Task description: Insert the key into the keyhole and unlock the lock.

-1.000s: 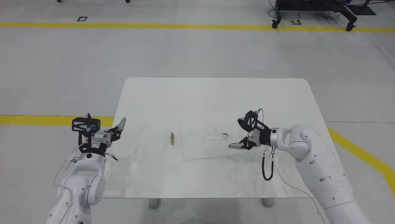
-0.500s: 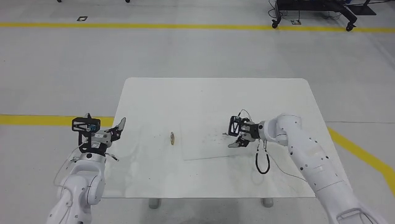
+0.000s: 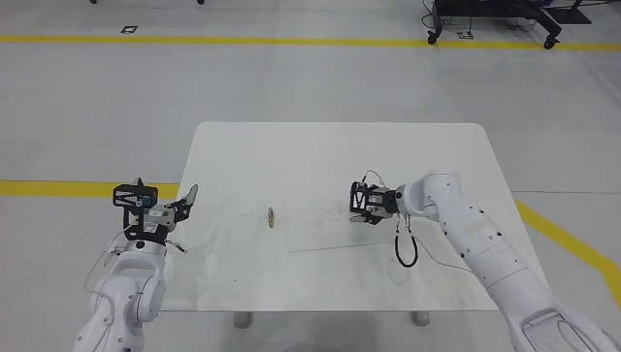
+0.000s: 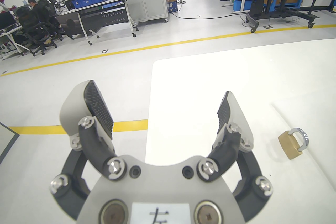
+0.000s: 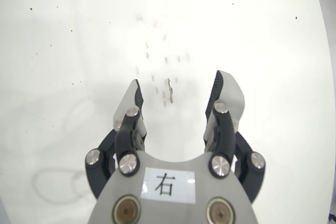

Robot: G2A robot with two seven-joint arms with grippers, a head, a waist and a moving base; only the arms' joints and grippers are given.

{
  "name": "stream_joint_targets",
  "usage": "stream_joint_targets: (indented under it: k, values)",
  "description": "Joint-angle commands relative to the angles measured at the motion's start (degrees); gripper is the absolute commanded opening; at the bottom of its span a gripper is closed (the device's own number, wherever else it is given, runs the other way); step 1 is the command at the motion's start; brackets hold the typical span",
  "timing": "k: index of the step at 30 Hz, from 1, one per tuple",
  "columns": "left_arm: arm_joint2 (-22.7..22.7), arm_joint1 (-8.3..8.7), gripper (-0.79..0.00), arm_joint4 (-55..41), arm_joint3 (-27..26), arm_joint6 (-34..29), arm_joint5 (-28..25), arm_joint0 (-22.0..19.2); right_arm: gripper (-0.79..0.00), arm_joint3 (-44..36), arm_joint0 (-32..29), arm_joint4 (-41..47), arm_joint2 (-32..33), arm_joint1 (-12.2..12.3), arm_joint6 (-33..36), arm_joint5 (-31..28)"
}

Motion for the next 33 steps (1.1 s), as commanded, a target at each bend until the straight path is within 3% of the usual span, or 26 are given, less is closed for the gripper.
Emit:
stream_joint_targets:
  k: [1,6,7,10,19,28,33]
  values:
    - [0.0,0.0,0.0,0.0,0.0,0.0,0.0,0.0,-0.397,0.5,0.5,0.1,-0.8,0.0,-0.1,0.0]
    - [0.0,0.0,0.0,0.0,0.0,0.0,0.0,0.0,-0.477,2.2,2.1,0.5,-3.5,0.1,-0.6,0.0]
    - [0.0,0.0,0.0,0.0,0.0,0.0,0.0,0.0,-0.523,2.7,2.4,0.5,-4.2,0.2,-0.7,0.0]
    - [0.0,0.0,0.0,0.0,0.0,0.0,0.0,0.0,-0.785,3.7,3.5,1.0,-5.9,0.6,-1.3,0.0]
    - [0.0,0.0,0.0,0.0,0.0,0.0,0.0,0.0,-0.785,2.7,4.5,1.1,-7.0,2.7,-5.5,0.0]
    - [0.0,0.0,0.0,0.0,0.0,0.0,0.0,0.0,-0.785,1.0,1.7,3.7,-3.3,4.8,-12.9,0.0]
    - [0.0,0.0,0.0,0.0,0.0,0.0,0.0,0.0,-0.785,1.1,1.6,3.9,-3.2,4.8,-13.4,0.0]
